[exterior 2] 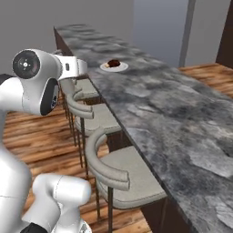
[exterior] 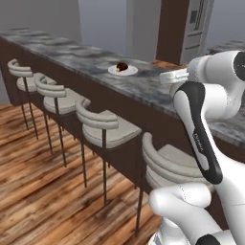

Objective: Retrieve the shaker from the cabinet and place it next the steak on a plate on the dining table.

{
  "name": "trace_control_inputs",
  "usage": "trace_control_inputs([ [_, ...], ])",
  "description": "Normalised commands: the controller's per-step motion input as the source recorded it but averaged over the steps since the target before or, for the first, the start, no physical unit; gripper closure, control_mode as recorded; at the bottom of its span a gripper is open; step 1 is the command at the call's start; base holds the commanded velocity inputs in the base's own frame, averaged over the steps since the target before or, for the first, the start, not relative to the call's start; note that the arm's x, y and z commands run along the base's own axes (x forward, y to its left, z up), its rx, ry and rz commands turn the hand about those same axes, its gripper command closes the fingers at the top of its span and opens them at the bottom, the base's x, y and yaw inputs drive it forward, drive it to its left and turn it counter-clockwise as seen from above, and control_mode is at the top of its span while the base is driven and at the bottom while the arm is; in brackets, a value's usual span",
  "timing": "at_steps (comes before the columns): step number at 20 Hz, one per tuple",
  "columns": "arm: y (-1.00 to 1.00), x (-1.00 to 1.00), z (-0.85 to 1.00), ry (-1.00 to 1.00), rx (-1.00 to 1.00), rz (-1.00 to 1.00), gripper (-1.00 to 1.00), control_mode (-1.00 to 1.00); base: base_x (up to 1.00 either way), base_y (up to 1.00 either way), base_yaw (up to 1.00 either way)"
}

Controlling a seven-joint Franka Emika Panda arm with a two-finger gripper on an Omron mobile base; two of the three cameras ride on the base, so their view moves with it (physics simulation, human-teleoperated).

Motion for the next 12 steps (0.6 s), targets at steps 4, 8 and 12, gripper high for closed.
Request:
trace_control_inputs([
  [4,0.0,0.0,0.0,0.0,0.0,0.0,1.0,1.0,0.19,0.37,-0.35],
  [8,0.0,0.0,0.0,0.0,0.0,0.0,1.0,1.0,0.15,0.39,-0.38],
  [12,0.0,0.0,0.0,0.0,0.0,0.0,1.0,1.0,0.05,0.42,-0.41],
])
